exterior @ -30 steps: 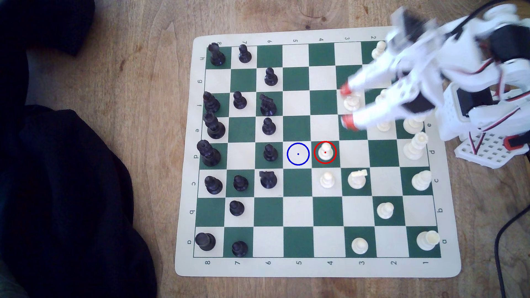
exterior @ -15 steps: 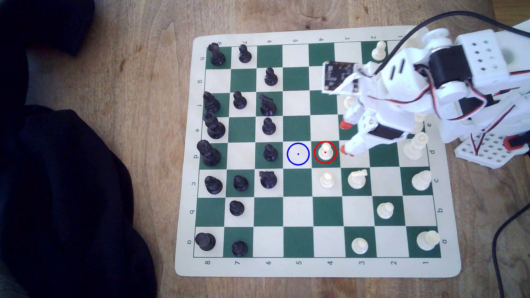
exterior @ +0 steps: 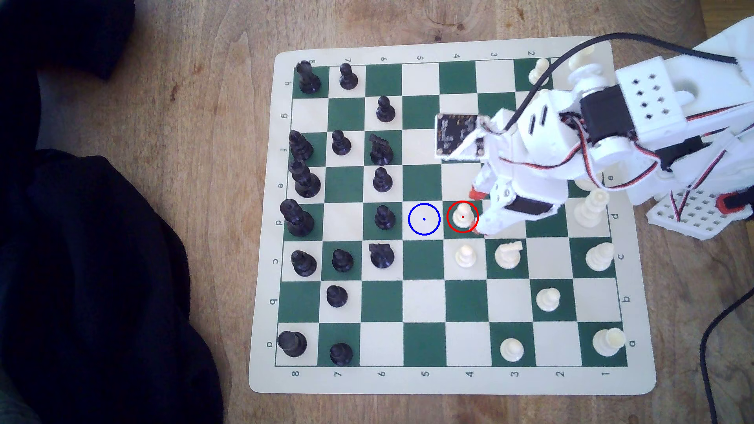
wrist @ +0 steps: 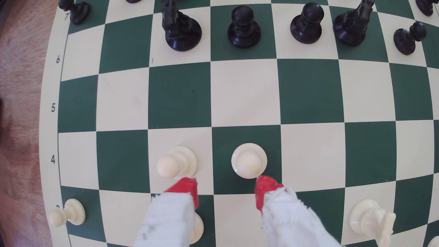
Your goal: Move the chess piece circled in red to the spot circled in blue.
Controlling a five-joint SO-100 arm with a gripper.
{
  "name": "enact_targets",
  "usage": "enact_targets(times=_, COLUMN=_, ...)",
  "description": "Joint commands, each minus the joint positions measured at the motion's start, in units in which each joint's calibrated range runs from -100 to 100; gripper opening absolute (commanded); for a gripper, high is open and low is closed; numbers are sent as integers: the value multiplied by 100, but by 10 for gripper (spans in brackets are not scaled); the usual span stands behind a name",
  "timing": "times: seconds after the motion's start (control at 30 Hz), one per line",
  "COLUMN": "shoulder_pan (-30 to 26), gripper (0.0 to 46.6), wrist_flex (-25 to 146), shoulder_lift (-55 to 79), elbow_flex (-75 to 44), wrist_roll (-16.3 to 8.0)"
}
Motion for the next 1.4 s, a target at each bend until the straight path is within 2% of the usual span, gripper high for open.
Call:
enact_targets(times=0.0, shoulder_pan=64, gripper=143, wrist_flex=-101, shoulder_lift=84, elbow_flex=-120, wrist_roll=0)
enact_targets(times=0.3, shoulder_pan=150, gripper=145, wrist_flex=-101, shoulder_lift=322, elbow_flex=-84, wrist_roll=68)
enact_targets(times=1.07, shoulder_pan=80, gripper=123, wrist_flex=-936, shoulder_lift=1010, elbow_flex=-93, wrist_roll=34)
enact_targets(times=1.1, shoulder_pan=80, gripper=114, wrist_flex=-936, shoulder_lift=1027, elbow_flex=-102, wrist_roll=34)
enact_targets(times=1.17, shoulder_pan=64, gripper=52, wrist_flex=-936, shoulder_lift=1069, elbow_flex=-120, wrist_roll=39)
enact_targets(times=1.37, shoulder_pan=25, gripper=28, wrist_flex=-870, shoulder_lift=865, elbow_flex=-138, wrist_roll=24)
